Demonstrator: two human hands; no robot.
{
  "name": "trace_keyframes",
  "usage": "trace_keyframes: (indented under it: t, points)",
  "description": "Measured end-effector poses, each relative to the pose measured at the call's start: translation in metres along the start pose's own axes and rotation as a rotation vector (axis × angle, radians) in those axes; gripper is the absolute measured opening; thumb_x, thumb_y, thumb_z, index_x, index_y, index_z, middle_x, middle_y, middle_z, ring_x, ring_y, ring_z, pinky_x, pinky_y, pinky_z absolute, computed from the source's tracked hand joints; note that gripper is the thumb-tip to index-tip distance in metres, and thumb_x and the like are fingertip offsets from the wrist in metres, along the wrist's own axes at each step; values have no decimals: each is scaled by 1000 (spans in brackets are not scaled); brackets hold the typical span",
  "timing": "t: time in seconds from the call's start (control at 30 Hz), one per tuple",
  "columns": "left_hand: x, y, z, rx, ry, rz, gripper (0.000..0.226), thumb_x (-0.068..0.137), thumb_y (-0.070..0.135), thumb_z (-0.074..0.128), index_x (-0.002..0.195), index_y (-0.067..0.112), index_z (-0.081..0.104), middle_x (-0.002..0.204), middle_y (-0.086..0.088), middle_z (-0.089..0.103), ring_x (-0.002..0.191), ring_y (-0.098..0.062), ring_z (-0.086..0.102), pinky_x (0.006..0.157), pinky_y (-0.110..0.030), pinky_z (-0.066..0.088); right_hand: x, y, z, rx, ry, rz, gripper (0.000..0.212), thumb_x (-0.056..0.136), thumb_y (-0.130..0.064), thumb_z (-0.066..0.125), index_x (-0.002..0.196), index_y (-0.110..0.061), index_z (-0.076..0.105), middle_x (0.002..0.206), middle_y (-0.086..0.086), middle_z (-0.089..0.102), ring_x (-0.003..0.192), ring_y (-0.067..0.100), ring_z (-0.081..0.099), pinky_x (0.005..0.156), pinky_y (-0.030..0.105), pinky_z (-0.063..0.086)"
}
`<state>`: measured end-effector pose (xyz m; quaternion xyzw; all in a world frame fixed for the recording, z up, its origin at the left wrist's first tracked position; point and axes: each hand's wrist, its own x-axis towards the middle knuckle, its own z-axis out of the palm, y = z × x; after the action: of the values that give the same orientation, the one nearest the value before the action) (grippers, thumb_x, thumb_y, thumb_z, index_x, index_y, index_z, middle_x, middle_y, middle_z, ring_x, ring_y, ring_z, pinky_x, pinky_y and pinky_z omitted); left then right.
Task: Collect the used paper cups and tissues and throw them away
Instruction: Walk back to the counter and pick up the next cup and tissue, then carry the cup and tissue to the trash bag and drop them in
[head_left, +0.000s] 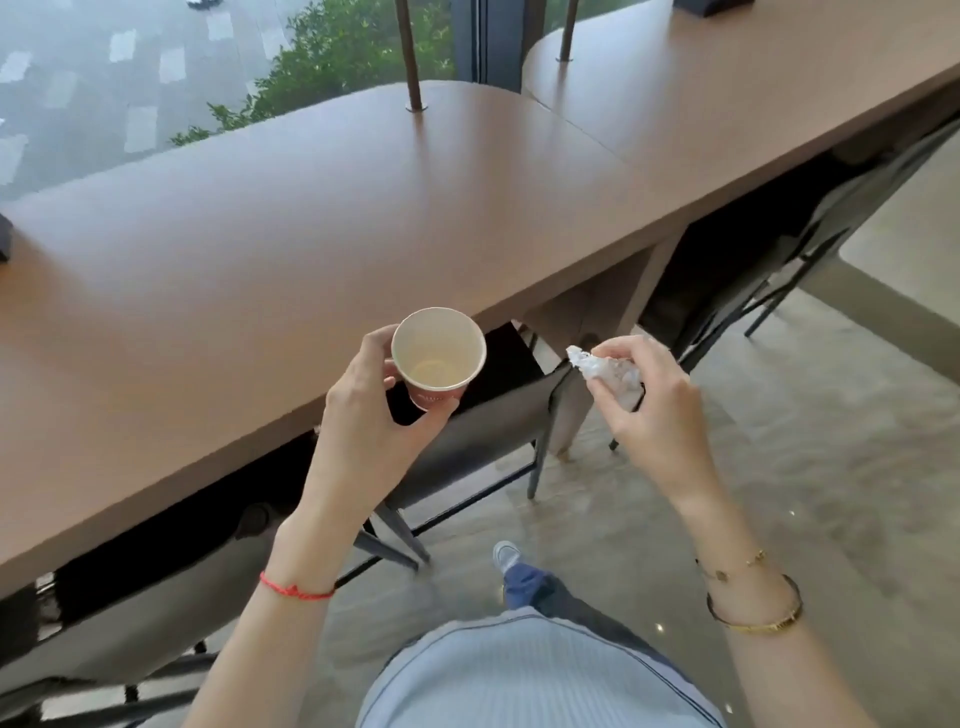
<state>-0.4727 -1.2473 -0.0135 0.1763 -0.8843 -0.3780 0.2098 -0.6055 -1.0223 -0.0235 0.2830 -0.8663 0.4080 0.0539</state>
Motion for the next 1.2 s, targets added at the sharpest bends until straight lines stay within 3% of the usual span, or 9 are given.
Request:
trace_keyframes:
  t: [0.2,0.33,0.77,0.93,1.03,1.2]
  points:
    - [-42,12,11,-39,-221,152,66,74,32,83,129,25,46,122,10,58,108,-9,58,89,-27,51,-117,-8,-24,-74,168,204,21,86,-16,68,103,-23,57,98,-11,60,90,5,54,78,4,35]
    - [-70,30,26,-81,-379,274,64,75,33,81,128,27,45,118,17,54,104,-1,56,84,-18,48,-193,-20,-44,-135,293,354,23,85,-15,68,104,-22,58,99,-10,61,91,11,56,79,8,38]
    - [-187,129,106,-223,-815,622,63,72,43,83,122,27,48,110,14,64,103,-10,63,82,-38,55,-413,-62,-102,-305,745,773,23,83,-10,68,102,-20,58,99,-9,63,93,13,57,79,15,38]
    - [-257,177,135,-282,-956,768,62,72,45,82,120,30,47,105,24,61,100,-5,64,82,-34,56,-502,-84,-121,-383,899,901,25,83,-8,69,103,-19,58,99,-7,62,92,15,58,79,19,41]
    - [-312,208,151,-318,-1041,842,60,71,44,83,118,32,47,102,35,56,98,3,62,81,-23,52,-563,-99,-134,-410,971,988,24,84,-9,68,104,-19,58,100,-5,63,94,14,58,80,16,41]
    - [-423,260,166,-388,-1195,942,61,72,41,83,121,25,50,109,19,64,99,0,63,82,-23,52,-669,-132,-158,-485,1103,1116,24,84,-13,68,106,-18,59,101,-6,64,94,13,60,80,20,42]
